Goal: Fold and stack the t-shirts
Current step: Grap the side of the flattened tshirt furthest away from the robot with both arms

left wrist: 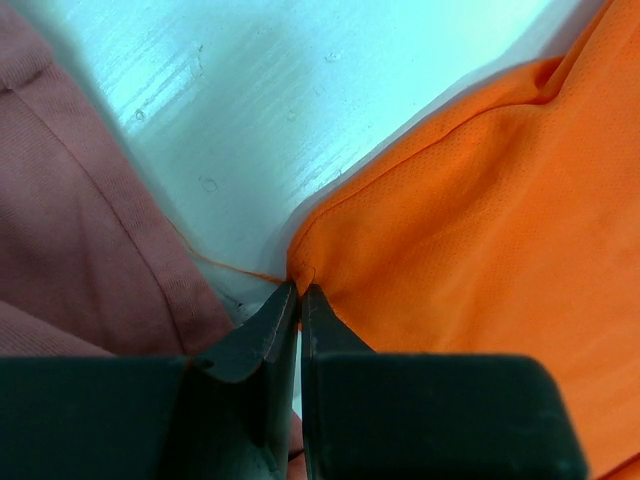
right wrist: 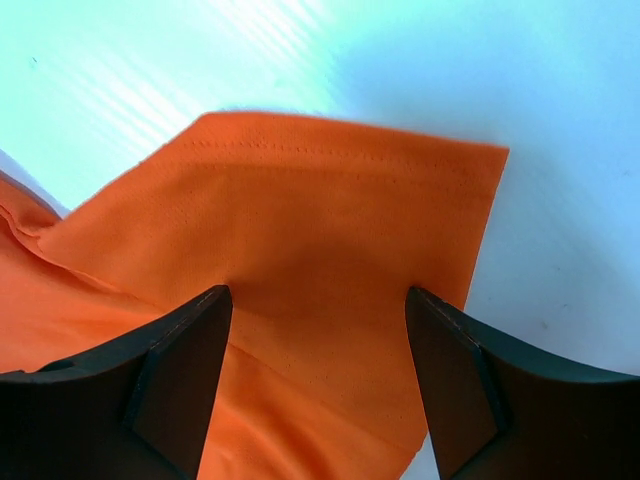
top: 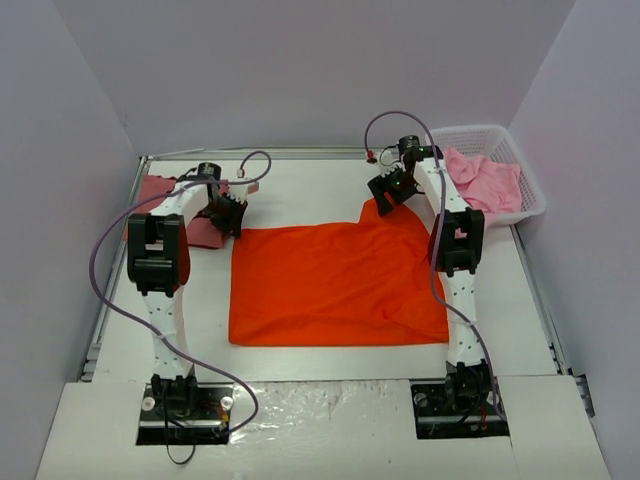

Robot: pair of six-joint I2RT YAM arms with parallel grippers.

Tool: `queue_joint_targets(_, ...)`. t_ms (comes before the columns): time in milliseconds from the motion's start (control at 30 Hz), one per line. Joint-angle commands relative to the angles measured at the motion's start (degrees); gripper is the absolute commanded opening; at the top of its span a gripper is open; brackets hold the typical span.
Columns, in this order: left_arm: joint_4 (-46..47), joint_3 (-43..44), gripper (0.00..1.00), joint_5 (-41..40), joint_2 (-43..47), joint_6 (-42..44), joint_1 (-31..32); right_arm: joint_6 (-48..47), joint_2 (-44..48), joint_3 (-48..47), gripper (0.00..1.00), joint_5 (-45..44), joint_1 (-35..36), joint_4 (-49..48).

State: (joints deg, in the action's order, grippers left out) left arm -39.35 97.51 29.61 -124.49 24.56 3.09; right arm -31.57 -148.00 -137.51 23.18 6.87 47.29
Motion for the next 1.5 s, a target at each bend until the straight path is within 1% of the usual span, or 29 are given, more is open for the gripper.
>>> queue_joint_targets(0,1.47,-1.19,0.02,-0.52,3.11,-1.00,0.33,1.08,1.58,-1.35,0.66,-1.91,0.33,-1.76)
queue_joint_targets(200,1.82,-1.36,0.03,0.10,2.06,-1.44,0.33,0.72,1.23,-1.18,0.66,-2.87,0.33,-2.55)
queue_joint_targets(300,2.00,-1.54,0.02,0.36,2.05,-1.53,0.42,2.65,0.18,-1.44,0.66,-4.89,0.07,-4.30)
queue_joint_targets(433,2.35,-1.98,0.02,0.54,2.58,-1.70,0.33,5.29,-2.55,-3.46,0.60,-7.53,-0.02,-5.28)
queue_joint_targets(500,2.26,-1.98,0.02,0.45,2.93,-1.79,0.25,6.52,-3.95,-4.69,0.59,-7.80,-0.11,-5.36)
queue_joint_targets(733,2.00,-1.98,0.02,0.80,3.55,-1.97,0.25,8.63,-5.63,-4.61,0.55,-6.22,-0.11,-5.19)
queue_joint_targets(800,2.17,-2.06,0.02,0.89,3.55,-2.06,0.25,8.72,-5.80,-3.91,0.52,-5.87,-0.28,-5.28)
queue_joint_targets(900,2.17,-1.98,0.02,0.98,3.20,-2.14,0.25,8.81,-5.54,-2.50,0.51,-4.82,-0.46,-5.19)
queue_joint_targets(1067,2.09,-1.98,0.02,1.16,2.93,-2.14,0.25,8.90,-4.66,-1.00,0.46,-3.14,-1.07,-5.01)
queue_joint_targets(1100,2.09,-1.98,0.02,1.16,2.85,-2.06,0.25,8.90,-4.23,-0.74,0.46,-2.97,-1.25,-4.93)
queue_joint_targets(1200,1.74,-1.80,0.02,1.16,2.85,-1.79,0.25,8.72,-3.08,-0.04,0.52,-2.00,-2.13,-4.66)
queue_joint_targets(1300,1.47,-1.80,0.02,1.07,3.02,-1.53,0.25,8.63,-2.03,0.40,0.52,0.36,-3.97,-4.05)
queue_joint_targets(1467,1.12,-1.45,0.02,0.98,3.46,-1.53,0.25,7.93,-1.76,0.49,0.51,2.13,-5.03,-2.47)
